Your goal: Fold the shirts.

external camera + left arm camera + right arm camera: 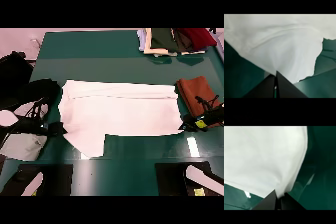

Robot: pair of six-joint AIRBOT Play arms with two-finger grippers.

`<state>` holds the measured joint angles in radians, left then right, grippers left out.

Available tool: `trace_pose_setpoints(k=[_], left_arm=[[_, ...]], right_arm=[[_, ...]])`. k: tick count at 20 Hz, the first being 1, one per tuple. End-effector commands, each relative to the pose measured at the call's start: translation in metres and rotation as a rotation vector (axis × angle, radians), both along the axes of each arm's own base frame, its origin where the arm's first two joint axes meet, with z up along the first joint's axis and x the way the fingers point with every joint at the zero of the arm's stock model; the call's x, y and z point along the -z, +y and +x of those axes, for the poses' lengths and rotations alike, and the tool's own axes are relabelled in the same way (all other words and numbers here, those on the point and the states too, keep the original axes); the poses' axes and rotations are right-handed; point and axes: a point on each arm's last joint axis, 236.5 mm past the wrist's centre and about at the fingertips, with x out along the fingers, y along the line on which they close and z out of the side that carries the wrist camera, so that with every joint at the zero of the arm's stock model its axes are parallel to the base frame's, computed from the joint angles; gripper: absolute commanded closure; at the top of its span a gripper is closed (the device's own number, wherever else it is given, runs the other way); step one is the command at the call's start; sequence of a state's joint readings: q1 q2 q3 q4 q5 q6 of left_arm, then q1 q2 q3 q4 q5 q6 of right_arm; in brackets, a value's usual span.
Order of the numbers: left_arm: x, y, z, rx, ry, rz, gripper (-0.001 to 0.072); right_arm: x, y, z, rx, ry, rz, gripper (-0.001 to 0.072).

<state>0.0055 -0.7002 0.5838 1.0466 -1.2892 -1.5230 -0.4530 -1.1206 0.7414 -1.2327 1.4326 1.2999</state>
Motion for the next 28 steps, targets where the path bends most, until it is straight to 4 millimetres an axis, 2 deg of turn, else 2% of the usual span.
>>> trace_pose_setpoints(k=[1,2,4,7,9,11,13,16,18,22,23,24,25,26,28], left_arm=[[-0.021,-0.003,-0.042,0.024,0.054,-0.01,0.0691],[-0.029,-0.007,-0.05,0.034,0.053,-0.027,0.0691],[-0.046,-0.008,-0.046,0.034,0.023,-0.032,0.0691],[-0.062,-0.001,-0.009,-0.01,-0.091,-0.007,0.0691],[-0.063,0.013,0.028,-0.038,-0.168,0.053,0.0691],[-0.056,0.028,0.065,-0.06,-0.202,0.119,0.0689],[-0.046,0.038,0.106,-0.092,-0.219,0.148,0.0689],[-0.029,0.043,0.161,-0.123,-0.223,0.161,0.0689],[-0.018,0.043,0.189,-0.143,-0.222,0.155,0.0689],[-0.001,0.041,0.216,-0.164,-0.203,0.136,0.0686],[-0.001,0.042,0.219,-0.172,-0.215,0.136,0.0629],[-0.004,0.043,0.224,-0.19,-0.228,0.133,0.03],[-0.008,0.043,0.226,-0.201,-0.231,0.128,0.0139],[-0.012,0.042,0.227,-0.198,-0.235,0.127,0.014],[-0.021,0.039,0.224,-0.175,-0.223,0.121,0.0142]], right_arm=[[-0.03,-0.015,-0.017,-0.076,-0.031,-0.154,0.0693],[-0.04,-0.013,-0.021,-0.079,-0.054,-0.161,0.0694],[-0.053,-0.011,-0.023,-0.082,-0.099,-0.18,0.0695],[-0.055,-0.01,-0.009,-0.066,-0.152,-0.207,0.0695],[-0.058,-0.009,0.015,-0.086,-0.175,-0.215,0.0695],[-0.065,-0.009,0.05,-0.122,-0.218,-0.228,0.0695],[-0.07,-0.011,0.09,-0.128,-0.245,-0.234,0.0695],[-0.068,-0.013,0.137,-0.123,-0.245,-0.223,0.0695],[-0.063,-0.017,0.158,-0.104,-0.235,-0.219,0.0694],[-0.057,-0.011,0.198,-0.067,-0.262,-0.134,0.069],[-0.058,-0.005,0.209,-0.059,-0.29,-0.088,0.0579],[-0.061,-0.001,0.22,-0.031,-0.313,-0.035,0.0325],[-0.063,0.0,0.226,-0.01,-0.324,0.012,0.0254],[-0.065,0.001,0.228,-0.018,-0.333,0.06,0.0253],[-0.061,-0.009,0.214,-0.031,-0.304,0.101,0.0252]])
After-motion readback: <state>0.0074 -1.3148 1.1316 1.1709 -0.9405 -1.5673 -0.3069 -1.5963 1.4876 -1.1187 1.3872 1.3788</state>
